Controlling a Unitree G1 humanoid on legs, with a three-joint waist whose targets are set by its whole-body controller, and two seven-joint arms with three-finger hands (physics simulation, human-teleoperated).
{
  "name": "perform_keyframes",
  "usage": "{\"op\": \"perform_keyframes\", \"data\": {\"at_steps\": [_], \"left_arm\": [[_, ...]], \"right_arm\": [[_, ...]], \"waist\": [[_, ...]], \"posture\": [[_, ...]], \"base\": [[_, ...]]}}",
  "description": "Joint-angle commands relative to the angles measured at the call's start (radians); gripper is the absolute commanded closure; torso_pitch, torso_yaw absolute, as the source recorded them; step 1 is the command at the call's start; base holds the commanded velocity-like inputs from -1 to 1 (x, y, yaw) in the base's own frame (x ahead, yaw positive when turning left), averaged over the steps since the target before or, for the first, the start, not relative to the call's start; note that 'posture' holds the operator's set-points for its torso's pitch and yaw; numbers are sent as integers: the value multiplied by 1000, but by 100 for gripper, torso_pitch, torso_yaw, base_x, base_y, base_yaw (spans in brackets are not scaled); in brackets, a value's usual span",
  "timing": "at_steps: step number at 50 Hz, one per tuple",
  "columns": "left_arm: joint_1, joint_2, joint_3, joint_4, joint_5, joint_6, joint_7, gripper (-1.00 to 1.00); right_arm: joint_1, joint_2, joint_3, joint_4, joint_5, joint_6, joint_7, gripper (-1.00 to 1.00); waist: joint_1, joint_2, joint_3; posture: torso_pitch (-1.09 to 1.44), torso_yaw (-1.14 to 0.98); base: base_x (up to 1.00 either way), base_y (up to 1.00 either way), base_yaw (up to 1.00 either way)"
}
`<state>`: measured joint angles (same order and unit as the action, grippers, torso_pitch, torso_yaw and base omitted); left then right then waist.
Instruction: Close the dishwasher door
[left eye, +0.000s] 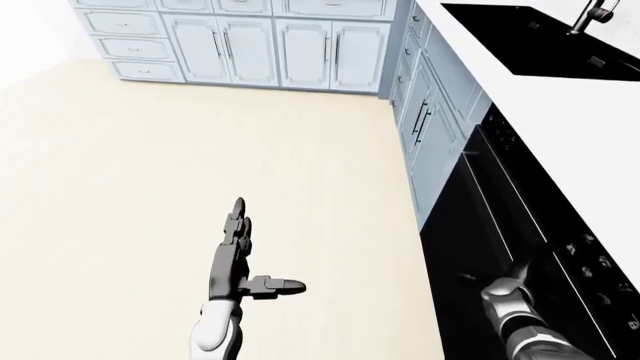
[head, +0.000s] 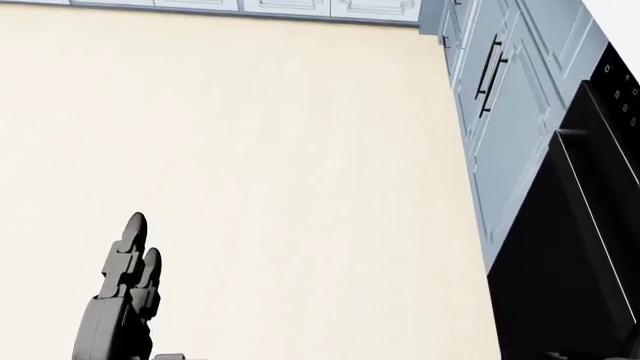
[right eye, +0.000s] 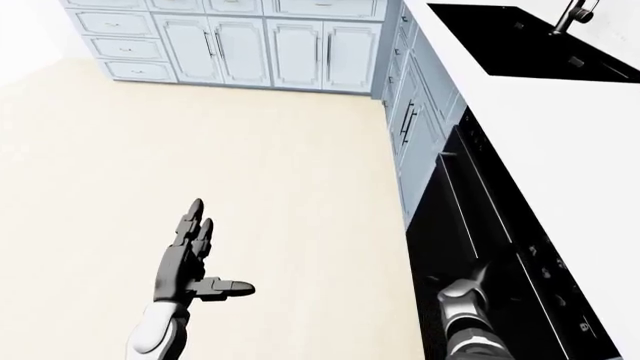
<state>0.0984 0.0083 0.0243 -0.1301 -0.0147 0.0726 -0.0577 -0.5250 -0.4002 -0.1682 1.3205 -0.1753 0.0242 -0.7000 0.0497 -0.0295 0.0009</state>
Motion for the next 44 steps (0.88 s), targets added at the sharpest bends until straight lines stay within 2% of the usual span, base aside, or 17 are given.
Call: {"op": "perform_keyframes", "data": {"at_steps": [1, 44], "left_arm": [[-14, 1, -2, -48, -2, -27, 0, -100], [-8, 0, -2, -66, -6, -17, 2, -100]], "right_arm": [[-11, -50, -25, -13, 8, 20, -96, -100], [21, -133, -44, -31, 6, 71, -144, -100]], "waist": [[-11, -8, -17], [-4, 3, -7]], "posture": [[0, 0], [0, 0]], "base": [[0, 0, 0], [0, 0, 0]]}}
